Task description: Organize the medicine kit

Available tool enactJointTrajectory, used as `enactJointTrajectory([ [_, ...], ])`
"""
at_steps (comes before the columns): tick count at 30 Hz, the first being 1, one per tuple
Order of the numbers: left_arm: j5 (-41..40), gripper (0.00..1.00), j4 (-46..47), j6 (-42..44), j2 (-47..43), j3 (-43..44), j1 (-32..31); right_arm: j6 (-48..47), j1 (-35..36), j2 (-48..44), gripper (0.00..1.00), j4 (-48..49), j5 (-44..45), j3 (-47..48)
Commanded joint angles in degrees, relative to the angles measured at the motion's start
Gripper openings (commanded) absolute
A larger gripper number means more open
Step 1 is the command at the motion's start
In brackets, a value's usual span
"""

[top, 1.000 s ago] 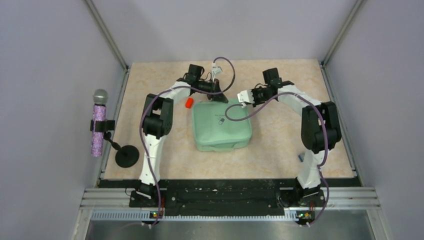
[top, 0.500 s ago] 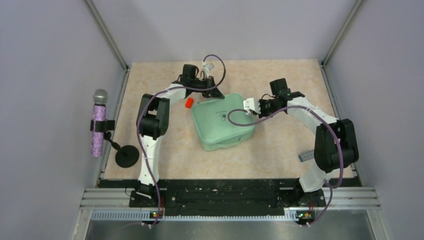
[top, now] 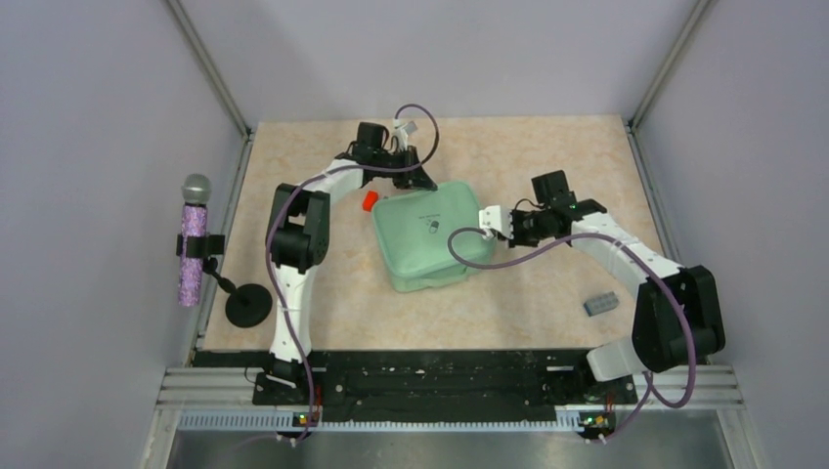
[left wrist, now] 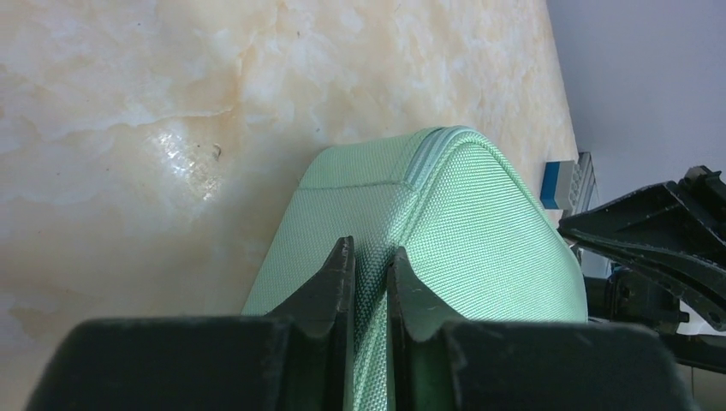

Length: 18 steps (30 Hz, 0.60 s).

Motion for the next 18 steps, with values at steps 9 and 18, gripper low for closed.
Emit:
enactJointTrajectory([
  [9,-34.32,0.00,-1.09,-1.30,-4.92,5.97,5.64,20.34,1.35,-4.06,0.00,-6.71,-4.23,-3.20],
  [18,-1.17,0.51,6.76,3.24,-6.06,3.56,5.84,22.09,-2.29,-1.86,0.00,-2.74,-4.12,-1.34],
])
